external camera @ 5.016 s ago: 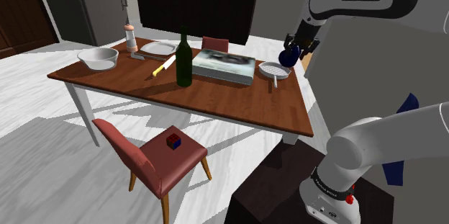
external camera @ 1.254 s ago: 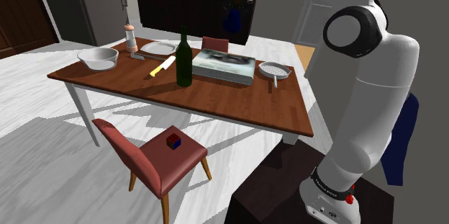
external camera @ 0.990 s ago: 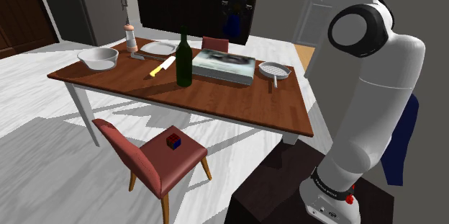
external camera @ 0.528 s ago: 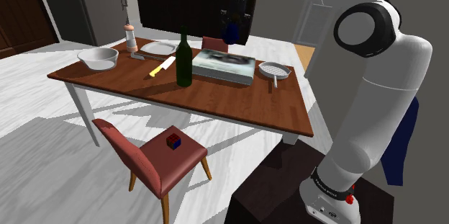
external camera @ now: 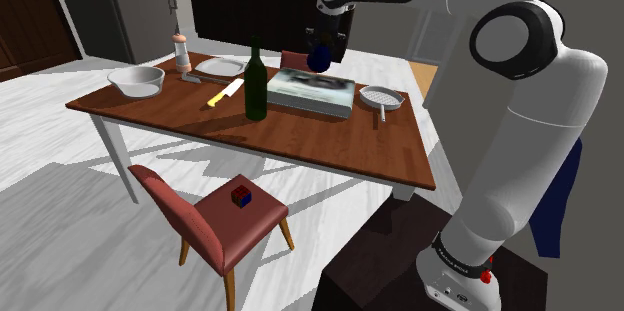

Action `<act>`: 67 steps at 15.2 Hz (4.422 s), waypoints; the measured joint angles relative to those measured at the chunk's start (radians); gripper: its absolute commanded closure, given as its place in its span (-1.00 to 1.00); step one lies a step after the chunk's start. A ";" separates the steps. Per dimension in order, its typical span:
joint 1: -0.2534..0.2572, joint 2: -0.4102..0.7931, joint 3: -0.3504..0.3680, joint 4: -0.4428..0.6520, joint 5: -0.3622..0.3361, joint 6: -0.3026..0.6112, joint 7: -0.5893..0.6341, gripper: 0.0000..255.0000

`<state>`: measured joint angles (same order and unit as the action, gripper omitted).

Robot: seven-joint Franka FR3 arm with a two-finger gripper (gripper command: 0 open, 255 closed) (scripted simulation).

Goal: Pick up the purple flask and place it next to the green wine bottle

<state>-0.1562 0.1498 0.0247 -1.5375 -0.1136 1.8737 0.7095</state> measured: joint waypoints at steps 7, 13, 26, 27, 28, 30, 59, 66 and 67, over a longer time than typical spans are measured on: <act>-0.001 -0.001 -0.001 -0.097 -0.004 0.095 0.010 1.00; -0.001 0.003 -0.002 -0.169 -0.008 0.171 0.019 1.00; -0.002 0.036 -0.004 -0.303 -0.020 0.337 0.040 1.00; -0.002 0.037 -0.005 -0.314 -0.021 0.349 0.041 1.00; -0.003 0.045 -0.005 -0.318 -0.023 0.362 0.043 1.00; -0.002 0.053 -0.005 -0.336 -0.026 0.387 0.048 1.00; -0.001 0.163 -0.013 -0.420 -0.053 0.581 0.082 -1.00; 0.002 0.073 -0.006 -0.422 -0.042 0.494 0.074 -1.00; 0.002 0.071 -0.005 -0.422 -0.041 0.491 0.074 -1.00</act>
<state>-0.1537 0.2205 0.0194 -1.9594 -0.1549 2.3644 0.7831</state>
